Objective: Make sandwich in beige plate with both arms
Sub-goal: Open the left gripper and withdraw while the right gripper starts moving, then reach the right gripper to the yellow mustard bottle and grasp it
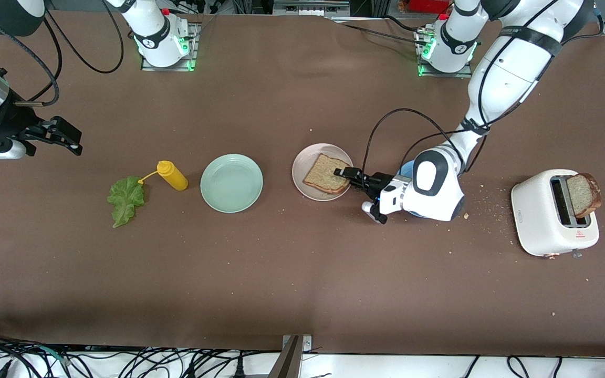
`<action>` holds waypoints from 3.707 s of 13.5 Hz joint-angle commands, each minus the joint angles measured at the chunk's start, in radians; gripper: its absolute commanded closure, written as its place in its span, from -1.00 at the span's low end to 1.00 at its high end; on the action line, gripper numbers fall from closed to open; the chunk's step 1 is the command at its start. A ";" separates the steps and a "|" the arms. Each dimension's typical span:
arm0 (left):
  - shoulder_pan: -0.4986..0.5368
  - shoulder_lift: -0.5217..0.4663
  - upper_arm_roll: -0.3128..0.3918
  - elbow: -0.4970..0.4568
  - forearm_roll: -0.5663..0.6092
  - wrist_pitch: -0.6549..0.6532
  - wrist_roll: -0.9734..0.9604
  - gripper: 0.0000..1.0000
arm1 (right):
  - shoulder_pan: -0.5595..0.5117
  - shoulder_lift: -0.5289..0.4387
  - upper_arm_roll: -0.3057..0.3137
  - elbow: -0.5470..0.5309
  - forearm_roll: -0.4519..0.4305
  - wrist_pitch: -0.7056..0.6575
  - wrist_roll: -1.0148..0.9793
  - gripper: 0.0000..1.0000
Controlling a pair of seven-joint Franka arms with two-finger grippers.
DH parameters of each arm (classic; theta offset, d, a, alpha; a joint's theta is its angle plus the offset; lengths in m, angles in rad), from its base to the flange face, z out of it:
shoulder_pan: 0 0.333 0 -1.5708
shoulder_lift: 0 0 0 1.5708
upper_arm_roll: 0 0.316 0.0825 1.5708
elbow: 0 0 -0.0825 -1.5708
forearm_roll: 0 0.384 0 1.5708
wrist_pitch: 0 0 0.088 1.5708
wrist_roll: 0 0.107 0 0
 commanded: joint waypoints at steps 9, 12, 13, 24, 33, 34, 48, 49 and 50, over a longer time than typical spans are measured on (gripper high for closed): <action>0.000 -0.158 0.023 0.010 0.499 -0.009 -0.239 -1.00 | 0.029 0.028 0.012 0.016 0.021 -0.045 -0.134 -1.00; 0.016 -0.262 0.034 0.010 0.635 -0.055 -0.351 -1.00 | 0.026 0.023 0.006 0.019 0.067 -0.095 -0.263 -1.00; 0.026 -0.298 0.043 0.010 0.658 -0.066 -0.371 -1.00 | 0.025 0.020 -0.007 0.019 0.125 -0.114 -0.378 -1.00; 0.075 -0.571 0.051 0.396 0.985 -0.610 -0.583 -1.00 | -0.052 0.216 -0.277 0.011 0.653 -0.325 -1.568 -1.00; 0.134 -0.530 0.051 0.467 0.969 -0.673 -0.692 -1.00 | -0.160 0.785 -0.268 0.175 0.967 -0.543 -2.420 -1.00; 0.137 -0.530 0.051 0.470 0.939 -0.673 -0.691 -1.00 | -0.160 0.808 -0.266 0.183 0.969 -0.542 -2.472 -1.00; 0.269 -0.557 -0.024 0.450 0.916 -0.679 -0.674 -1.00 | -0.169 1.032 -0.206 0.212 1.058 -0.545 -2.674 -1.00; 0.269 -0.557 -0.026 0.450 0.916 -0.681 -0.674 -1.00 | -0.170 1.033 -0.202 0.212 1.059 -0.545 -2.662 -1.00; 0.269 -0.557 -0.024 0.450 0.917 -0.681 -0.671 -1.00 | -0.170 1.031 -0.202 0.214 1.059 -0.557 -2.643 -1.00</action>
